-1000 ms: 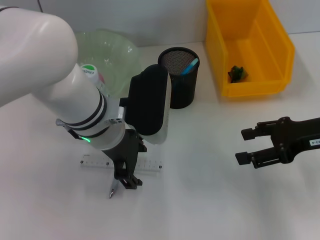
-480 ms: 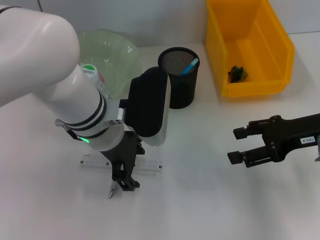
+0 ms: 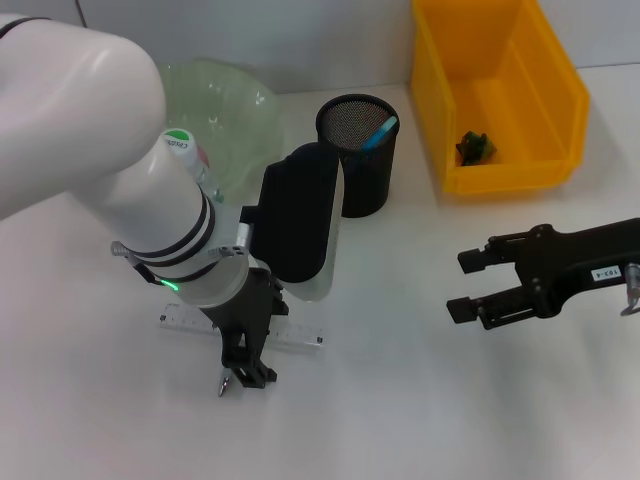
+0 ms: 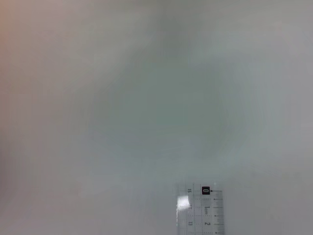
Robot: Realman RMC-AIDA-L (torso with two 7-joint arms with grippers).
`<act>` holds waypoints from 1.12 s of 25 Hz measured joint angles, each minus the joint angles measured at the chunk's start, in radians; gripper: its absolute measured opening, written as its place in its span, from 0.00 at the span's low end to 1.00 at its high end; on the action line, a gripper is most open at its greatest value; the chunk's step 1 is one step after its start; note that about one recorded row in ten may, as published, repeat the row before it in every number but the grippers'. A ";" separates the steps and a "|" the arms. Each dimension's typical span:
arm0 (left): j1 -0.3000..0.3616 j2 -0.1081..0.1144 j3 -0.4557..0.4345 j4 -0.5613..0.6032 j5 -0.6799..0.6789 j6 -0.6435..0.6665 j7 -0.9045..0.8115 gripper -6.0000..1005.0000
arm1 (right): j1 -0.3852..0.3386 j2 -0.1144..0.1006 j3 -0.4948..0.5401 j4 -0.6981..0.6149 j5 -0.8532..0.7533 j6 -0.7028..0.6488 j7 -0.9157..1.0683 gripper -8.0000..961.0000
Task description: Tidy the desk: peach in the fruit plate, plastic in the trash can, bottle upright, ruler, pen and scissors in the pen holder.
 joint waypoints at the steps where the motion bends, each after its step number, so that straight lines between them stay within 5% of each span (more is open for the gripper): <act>1: 0.000 0.000 0.001 0.000 0.001 0.000 0.001 0.80 | 0.001 0.000 0.000 0.000 0.000 0.000 0.000 0.85; 28: -0.019 0.000 -0.001 0.002 0.002 -0.018 0.032 0.80 | 0.020 0.005 -0.002 0.006 0.000 -0.001 0.000 0.85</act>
